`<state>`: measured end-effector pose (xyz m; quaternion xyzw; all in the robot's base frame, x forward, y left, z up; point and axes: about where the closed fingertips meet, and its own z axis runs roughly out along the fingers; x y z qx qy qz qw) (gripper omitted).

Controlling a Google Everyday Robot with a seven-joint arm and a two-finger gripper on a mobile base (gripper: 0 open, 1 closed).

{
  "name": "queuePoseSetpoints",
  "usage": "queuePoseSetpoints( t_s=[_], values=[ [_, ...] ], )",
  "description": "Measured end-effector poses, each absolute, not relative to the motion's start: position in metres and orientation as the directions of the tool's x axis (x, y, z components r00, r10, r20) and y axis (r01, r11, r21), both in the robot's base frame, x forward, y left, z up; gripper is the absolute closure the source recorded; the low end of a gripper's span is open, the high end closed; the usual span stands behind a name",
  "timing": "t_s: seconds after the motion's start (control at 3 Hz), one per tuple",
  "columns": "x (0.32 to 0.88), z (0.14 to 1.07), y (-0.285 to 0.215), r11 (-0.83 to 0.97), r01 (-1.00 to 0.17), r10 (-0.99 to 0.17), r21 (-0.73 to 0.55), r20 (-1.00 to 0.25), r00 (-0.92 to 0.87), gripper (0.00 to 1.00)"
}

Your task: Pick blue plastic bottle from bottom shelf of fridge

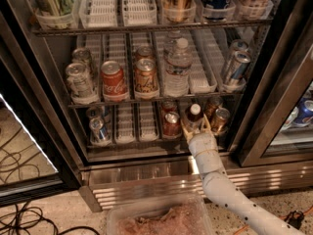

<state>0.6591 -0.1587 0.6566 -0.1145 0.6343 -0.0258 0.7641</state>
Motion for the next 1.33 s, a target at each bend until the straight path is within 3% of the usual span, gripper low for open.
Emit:
queuePoseSetpoints(
  t_s=[0.33,0.67,1.33],
  values=[
    [0.643,0.704,-0.161,0.971,-0.109,-0.169,-0.211,-0.936,0.31,1.0],
    [0.611,0.707,-0.16,0.947,-0.154,-0.221,-0.281,-0.921,0.322,1.0],
    [0.596,0.704,-0.164,0.94,-0.166,-0.235,-0.297,-0.92,0.313,1.0]
  ],
)
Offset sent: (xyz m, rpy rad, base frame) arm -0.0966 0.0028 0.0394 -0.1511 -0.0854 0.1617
